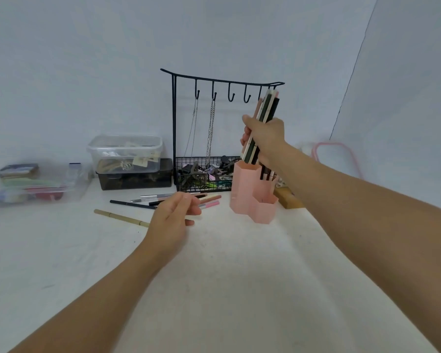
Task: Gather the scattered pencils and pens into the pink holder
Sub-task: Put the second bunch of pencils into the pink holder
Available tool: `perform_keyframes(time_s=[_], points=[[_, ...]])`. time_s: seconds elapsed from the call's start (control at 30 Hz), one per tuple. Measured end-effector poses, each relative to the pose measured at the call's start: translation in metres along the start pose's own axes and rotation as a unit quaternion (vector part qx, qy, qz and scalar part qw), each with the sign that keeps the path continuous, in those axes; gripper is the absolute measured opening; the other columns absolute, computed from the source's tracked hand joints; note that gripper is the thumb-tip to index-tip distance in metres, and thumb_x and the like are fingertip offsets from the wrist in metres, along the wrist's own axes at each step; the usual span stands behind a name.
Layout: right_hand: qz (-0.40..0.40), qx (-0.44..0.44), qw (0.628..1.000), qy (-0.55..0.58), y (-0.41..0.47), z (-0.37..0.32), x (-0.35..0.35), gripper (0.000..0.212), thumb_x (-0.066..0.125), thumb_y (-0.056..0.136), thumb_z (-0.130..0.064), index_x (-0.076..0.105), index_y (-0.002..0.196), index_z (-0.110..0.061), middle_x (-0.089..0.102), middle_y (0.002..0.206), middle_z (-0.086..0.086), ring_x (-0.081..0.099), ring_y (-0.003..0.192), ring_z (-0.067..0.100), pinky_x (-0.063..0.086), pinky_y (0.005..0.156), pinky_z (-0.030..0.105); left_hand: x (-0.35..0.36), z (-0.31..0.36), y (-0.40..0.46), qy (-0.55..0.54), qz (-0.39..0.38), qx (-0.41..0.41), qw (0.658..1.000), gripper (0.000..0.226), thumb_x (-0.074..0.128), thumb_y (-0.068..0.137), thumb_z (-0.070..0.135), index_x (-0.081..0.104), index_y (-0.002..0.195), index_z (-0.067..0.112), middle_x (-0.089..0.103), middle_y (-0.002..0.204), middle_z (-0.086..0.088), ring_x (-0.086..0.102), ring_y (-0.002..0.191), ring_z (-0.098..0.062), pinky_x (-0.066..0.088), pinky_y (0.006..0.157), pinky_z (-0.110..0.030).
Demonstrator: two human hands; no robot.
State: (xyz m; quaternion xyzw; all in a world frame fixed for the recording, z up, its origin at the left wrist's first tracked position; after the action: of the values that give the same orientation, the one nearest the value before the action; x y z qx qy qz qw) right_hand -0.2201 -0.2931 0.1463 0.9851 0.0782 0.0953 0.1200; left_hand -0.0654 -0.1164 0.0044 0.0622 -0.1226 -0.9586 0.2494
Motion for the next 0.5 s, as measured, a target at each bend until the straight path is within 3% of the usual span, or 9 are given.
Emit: perform_keyframes(time_s=[0.17, 0.3, 0.4, 0.5], points=[[-0.004, 0.030, 0.999, -0.029, 0.003, 0.023, 0.001, 0.017, 0.072, 0.089, -0.009, 0.057, 0.089, -0.003, 0.058, 0.062, 0.010, 0.056, 0.051, 0.021, 0.056, 0.061, 0.035, 0.001, -0.002, 0.000, 0.010, -0.013, -0.006, 1.000, 0.033, 0.042, 0.108, 0.023, 0.070, 0.092, 0.017, 0.070, 0.093, -0.011, 0.065, 0.090, -0.018, 0.053, 0.079, -0.038], [-0.034, 0.003, 0.970, -0.240, -0.001, 0.021, 0.007, 0.020, 0.077, 0.082, -0.017, 0.063, 0.090, -0.004, 0.069, 0.069, 0.012, 0.066, 0.056, 0.020, 0.057, 0.055, 0.032, 0.002, -0.001, 0.000, 0.014, -0.016, -0.007, 1.000, 0.032, 0.042, 0.108, 0.023, 0.070, 0.093, 0.017, 0.070, 0.095, -0.013, 0.065, 0.090, -0.018, 0.054, 0.079, -0.037], [-0.053, -0.011, 0.927, -0.371, -0.005, 0.023, 0.010, 0.020, 0.076, 0.077, -0.021, 0.065, 0.079, -0.005, 0.065, 0.067, 0.006, 0.058, 0.054, 0.016, 0.049, 0.055, 0.027, 0.002, 0.000, -0.001, 0.020, -0.017, -0.004, 1.000, 0.032, 0.042, 0.108, 0.024, 0.070, 0.093, 0.019, 0.070, 0.094, -0.013, 0.066, 0.091, -0.018, 0.054, 0.079, -0.038], [-0.060, -0.005, 0.903, -0.426, -0.009, 0.022, 0.006, 0.023, 0.078, 0.074, -0.020, 0.059, 0.077, -0.009, 0.059, 0.069, 0.003, 0.054, 0.057, 0.015, 0.042, 0.051, 0.024, 0.001, 0.000, -0.001, 0.022, -0.017, -0.003, 1.000, 0.031, 0.044, 0.108, 0.024, 0.070, 0.092, 0.019, 0.070, 0.095, -0.015, 0.066, 0.090, -0.018, 0.054, 0.077, -0.038]])
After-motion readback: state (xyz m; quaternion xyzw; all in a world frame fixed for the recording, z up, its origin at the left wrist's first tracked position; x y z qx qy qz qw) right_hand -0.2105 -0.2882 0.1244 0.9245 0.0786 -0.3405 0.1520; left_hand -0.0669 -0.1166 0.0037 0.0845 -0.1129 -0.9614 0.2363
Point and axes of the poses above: each hand's wrist, its own y-axis towards the middle knuckle, its own x-axis out of the palm, z = x × y, the point moved 5 cm from there along y, towards the middle knuckle
